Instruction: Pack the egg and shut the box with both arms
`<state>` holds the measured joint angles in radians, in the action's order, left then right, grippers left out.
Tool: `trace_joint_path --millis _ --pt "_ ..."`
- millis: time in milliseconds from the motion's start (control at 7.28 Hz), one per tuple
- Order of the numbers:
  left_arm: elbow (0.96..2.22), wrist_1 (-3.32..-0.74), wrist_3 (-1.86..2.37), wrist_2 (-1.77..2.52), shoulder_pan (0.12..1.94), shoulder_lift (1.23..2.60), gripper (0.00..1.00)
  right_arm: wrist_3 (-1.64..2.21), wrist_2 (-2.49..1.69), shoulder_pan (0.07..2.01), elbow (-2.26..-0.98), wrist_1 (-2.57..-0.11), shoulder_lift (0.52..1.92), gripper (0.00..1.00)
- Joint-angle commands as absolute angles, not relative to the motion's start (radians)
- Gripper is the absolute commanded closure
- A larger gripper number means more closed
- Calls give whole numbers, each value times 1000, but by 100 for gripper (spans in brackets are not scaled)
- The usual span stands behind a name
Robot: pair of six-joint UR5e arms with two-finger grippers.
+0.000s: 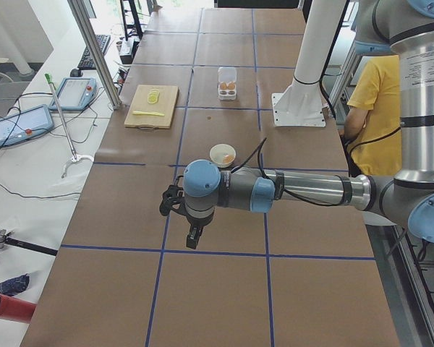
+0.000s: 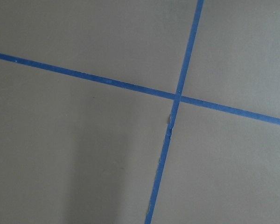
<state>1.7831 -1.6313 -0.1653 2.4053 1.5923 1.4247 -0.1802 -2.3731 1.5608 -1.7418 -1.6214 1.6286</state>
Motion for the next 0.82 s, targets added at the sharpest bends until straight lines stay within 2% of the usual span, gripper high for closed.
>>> trace_joint_path --millis 0,687 --pt "1807 -1652 -170 2405 1592 1422 0 -183 -2375 1539 -1746 -1620 1646 0" --pt "1813 -1667 -160 2421 1571 1431 0 -178 -2400 1525 -1747 -1609 1651 0"
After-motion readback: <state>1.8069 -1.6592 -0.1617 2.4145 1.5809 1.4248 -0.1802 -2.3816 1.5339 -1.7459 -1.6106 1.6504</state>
